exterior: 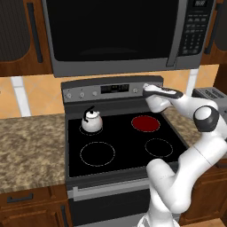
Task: Turn off the rear right burner of the stove.
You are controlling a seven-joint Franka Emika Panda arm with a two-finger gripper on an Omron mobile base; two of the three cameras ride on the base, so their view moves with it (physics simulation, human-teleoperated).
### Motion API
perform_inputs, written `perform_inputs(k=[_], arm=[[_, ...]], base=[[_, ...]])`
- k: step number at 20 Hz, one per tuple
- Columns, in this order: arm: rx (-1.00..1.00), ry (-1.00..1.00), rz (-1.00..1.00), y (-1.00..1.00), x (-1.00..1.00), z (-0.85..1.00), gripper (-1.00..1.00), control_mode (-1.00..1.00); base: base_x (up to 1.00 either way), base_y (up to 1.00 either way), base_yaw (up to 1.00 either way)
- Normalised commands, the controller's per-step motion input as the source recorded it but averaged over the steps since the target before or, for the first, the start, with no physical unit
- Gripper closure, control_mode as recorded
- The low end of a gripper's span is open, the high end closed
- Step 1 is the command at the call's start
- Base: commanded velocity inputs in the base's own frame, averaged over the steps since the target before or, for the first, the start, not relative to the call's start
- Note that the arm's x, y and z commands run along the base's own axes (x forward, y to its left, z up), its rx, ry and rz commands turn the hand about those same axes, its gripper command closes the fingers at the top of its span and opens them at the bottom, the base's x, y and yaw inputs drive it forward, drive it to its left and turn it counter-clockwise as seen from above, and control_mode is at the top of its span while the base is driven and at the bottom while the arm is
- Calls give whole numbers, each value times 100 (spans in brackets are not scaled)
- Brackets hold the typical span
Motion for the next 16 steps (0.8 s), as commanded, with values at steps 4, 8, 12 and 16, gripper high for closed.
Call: perform_inputs(k=[4, 8, 12, 16], arm=[[0, -2, 0, 0, 2, 0, -100, -100], [-2, -1, 0, 0, 2, -2, -100, -100], [-1, 0, 0, 0, 15, -2, -100, -100], [0, 0, 0, 0, 11, 0, -100, -100]], base=[[0, 0, 0], [0, 0, 0], [0, 0, 0], [0, 0, 0]])
